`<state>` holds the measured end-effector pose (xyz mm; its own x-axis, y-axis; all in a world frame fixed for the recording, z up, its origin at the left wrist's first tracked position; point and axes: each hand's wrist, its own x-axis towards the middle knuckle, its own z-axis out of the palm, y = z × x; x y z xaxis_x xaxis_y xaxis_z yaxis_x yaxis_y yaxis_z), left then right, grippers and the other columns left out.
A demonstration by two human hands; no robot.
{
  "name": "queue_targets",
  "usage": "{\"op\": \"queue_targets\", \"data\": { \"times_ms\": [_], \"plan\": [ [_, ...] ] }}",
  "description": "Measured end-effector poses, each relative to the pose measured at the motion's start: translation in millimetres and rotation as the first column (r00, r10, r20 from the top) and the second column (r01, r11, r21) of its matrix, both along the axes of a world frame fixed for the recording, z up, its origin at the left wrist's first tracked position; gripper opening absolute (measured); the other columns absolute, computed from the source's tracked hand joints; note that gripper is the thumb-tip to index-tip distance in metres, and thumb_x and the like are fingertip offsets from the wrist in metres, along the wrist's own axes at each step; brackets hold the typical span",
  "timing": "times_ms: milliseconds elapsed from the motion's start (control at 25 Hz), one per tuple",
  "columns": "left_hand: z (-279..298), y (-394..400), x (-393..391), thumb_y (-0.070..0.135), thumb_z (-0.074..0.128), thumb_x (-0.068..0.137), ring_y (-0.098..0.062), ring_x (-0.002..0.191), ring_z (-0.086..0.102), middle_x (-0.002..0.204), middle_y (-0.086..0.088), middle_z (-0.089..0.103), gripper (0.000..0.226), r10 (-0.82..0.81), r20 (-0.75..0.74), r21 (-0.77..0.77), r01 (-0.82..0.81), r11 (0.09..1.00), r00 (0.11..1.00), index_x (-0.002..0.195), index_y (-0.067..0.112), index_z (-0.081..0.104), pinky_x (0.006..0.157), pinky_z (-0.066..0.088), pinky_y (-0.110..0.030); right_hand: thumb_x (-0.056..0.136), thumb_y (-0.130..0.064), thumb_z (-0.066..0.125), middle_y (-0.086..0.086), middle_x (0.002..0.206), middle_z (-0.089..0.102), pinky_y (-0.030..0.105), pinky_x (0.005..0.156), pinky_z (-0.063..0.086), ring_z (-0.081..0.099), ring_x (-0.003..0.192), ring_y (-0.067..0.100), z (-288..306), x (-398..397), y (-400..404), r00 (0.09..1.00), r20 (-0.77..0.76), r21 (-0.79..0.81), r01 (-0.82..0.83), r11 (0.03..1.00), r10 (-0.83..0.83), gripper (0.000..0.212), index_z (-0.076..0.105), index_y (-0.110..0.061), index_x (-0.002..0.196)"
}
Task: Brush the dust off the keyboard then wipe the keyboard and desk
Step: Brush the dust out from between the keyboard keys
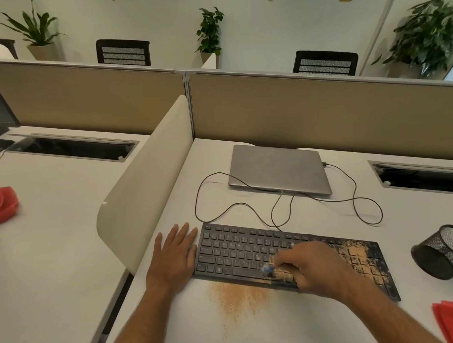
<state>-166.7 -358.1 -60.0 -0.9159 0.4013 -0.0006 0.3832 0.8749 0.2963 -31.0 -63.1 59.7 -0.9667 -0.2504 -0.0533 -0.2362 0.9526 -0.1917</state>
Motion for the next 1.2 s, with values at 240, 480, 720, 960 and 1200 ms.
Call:
{"op": "queue_targets", "data": {
  "times_ms": [240, 480, 720, 960, 1200],
  "plan": [
    [1, 0, 0, 0.057, -0.006, 0.091, -0.004, 0.152, -0.008, 0.165, 0.017, 0.007, 0.073, 0.0, -0.003, -0.008, 0.0, 1.0, 1.0, 0.157, 0.039, 0.018, 0.124, -0.01, -0.04, 0.089, -0.032, 0.055, -0.015, 0.08, 0.068, 0.018, 0.058, 0.037, 0.054, 0.069, 0.004, 5, 3, 13, 0.998, -0.065, -0.045, 0.008, 0.999, -0.011, 0.017, 0.067, -0.036, 0.1],
    [1, 0, 0, 0.057, -0.005, 0.091, -0.004, 0.152, -0.008, 0.165, 0.017, 0.008, 0.073, 0.004, 0.004, -0.003, -0.004, 1.0, 1.0, 0.157, 0.04, 0.018, 0.124, -0.01, -0.04, 0.092, -0.032, 0.052, -0.015, 0.085, 0.068, 0.019, 0.063, 0.042, 0.055, 0.073, 0.005, 4, 5, 18, 0.999, 0.002, 0.038, 0.051, 0.998, -0.051, 0.015, 0.064, -0.036, 0.1],
    [1, 0, -1, 0.057, -0.004, 0.09, -0.002, 0.151, -0.007, 0.165, 0.018, 0.009, 0.073, 0.011, 0.006, -0.007, -0.011, 1.0, 1.0, 0.157, 0.041, 0.02, 0.124, -0.01, -0.04, 0.086, -0.032, 0.057, -0.019, 0.075, 0.067, 0.012, 0.053, 0.035, 0.05, 0.061, -0.001, -5, 2, 15, 0.988, -0.145, -0.111, 0.032, 0.993, -0.048, 0.019, 0.066, -0.038, 0.102],
    [2, 1, 0, 0.057, -0.004, 0.09, -0.003, 0.152, -0.007, 0.165, 0.017, 0.009, 0.073, 0.011, 0.002, -0.004, -0.011, 1.0, 1.0, 0.157, 0.04, 0.02, 0.124, -0.01, -0.039, 0.084, -0.032, 0.058, -0.017, 0.065, 0.063, 0.02, 0.046, 0.041, 0.048, 0.056, 0.002, -4, 0, 16, 0.971, -0.221, -0.079, 0.079, 0.994, -0.094, 0.012, 0.067, -0.037, 0.09],
    [3, 1, 0, 0.057, -0.005, 0.09, -0.003, 0.152, -0.007, 0.165, 0.017, 0.008, 0.074, 0.012, 0.007, -0.004, -0.012, 1.0, 1.0, 0.157, 0.04, 0.019, 0.124, -0.011, -0.039, 0.089, -0.03, 0.054, -0.014, 0.08, 0.067, 0.025, 0.06, 0.045, 0.052, 0.069, 0.005, -9, -2, 8, 0.994, -0.08, -0.036, 0.067, 0.997, -0.07, 0.021, 0.065, -0.037, 0.105]
  ]
}}
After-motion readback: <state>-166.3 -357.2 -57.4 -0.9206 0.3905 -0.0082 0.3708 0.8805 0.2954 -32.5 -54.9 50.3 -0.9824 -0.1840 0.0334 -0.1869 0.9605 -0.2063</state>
